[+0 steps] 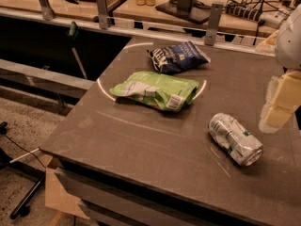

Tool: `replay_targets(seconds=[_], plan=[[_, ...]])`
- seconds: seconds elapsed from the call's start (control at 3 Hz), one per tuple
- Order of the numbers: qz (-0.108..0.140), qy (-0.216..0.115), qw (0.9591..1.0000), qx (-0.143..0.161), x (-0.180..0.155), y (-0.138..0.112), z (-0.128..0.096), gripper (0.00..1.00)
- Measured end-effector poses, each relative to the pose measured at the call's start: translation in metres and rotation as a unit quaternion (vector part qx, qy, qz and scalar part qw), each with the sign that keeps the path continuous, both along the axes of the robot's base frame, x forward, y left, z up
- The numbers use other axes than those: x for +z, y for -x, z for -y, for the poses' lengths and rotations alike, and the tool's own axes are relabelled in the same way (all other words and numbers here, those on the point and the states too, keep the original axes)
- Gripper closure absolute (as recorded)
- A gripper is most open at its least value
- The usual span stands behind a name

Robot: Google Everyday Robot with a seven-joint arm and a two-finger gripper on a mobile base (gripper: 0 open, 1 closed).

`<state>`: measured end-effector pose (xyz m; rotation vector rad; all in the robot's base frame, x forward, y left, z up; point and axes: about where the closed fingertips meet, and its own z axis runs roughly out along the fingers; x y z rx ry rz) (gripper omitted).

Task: Place 7up can upright

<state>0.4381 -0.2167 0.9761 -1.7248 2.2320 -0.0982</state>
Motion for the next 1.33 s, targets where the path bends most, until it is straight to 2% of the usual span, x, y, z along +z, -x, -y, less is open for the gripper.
replay_targets(seconds=[0.33, 0.67, 1.0, 1.33], plan=[[0.001, -0.002, 1.0000, -0.001, 0.001, 0.000, -0.001, 0.00], [0.011, -0.018, 0.9998, -0.006, 0.012, 0.001, -0.004, 0.00], [-0.007, 0.007, 0.9996, -0.028, 0.015, -0.004, -0.015, 0.00], [-0.027, 0.068, 0.9930, -0.093, 0.011, -0.021, -0.020, 0.00]])
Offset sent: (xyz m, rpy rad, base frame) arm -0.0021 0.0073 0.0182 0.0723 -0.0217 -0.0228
